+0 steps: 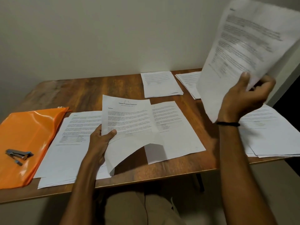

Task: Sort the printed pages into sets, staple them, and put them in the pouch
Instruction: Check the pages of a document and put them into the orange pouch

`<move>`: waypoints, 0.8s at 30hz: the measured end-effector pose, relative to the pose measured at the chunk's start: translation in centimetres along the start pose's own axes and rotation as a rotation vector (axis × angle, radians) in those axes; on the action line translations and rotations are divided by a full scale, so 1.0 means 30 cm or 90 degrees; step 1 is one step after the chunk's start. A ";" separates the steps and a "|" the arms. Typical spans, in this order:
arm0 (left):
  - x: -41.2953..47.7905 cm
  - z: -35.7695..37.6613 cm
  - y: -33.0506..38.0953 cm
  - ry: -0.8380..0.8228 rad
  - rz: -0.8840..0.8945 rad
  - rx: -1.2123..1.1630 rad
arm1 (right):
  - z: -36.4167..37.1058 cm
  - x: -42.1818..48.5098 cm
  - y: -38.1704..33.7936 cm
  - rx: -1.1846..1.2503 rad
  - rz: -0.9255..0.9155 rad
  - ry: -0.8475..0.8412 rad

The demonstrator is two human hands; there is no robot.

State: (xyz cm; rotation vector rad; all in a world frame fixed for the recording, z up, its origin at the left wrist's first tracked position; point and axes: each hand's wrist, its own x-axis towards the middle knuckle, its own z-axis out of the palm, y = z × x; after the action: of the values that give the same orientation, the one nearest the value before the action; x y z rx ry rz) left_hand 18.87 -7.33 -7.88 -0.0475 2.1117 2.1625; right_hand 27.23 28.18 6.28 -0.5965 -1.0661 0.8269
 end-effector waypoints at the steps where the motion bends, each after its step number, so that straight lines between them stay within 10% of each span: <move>1: -0.003 0.000 0.003 -0.004 0.005 0.004 | 0.004 0.001 -0.003 0.028 0.057 -0.016; 7: -0.017 -0.002 0.008 -0.034 0.039 0.037 | 0.034 -0.128 0.086 0.102 0.564 -0.441; 11: -0.033 -0.002 0.018 -0.059 0.059 0.037 | 0.008 -0.332 0.084 -0.030 0.589 -0.681; 16: -0.038 -0.004 0.022 -0.056 0.081 0.043 | 0.002 -0.494 0.090 -0.143 0.439 -0.766; 24: -0.060 -0.030 0.046 -0.014 0.036 -0.107 | -0.019 -0.442 0.092 -0.040 0.546 -0.692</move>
State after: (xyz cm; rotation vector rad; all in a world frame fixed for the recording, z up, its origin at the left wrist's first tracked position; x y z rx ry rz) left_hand 20.45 -8.38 -6.35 0.0205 1.9382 2.3562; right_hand 23.72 18.83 -2.89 -0.6652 -1.8433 2.0037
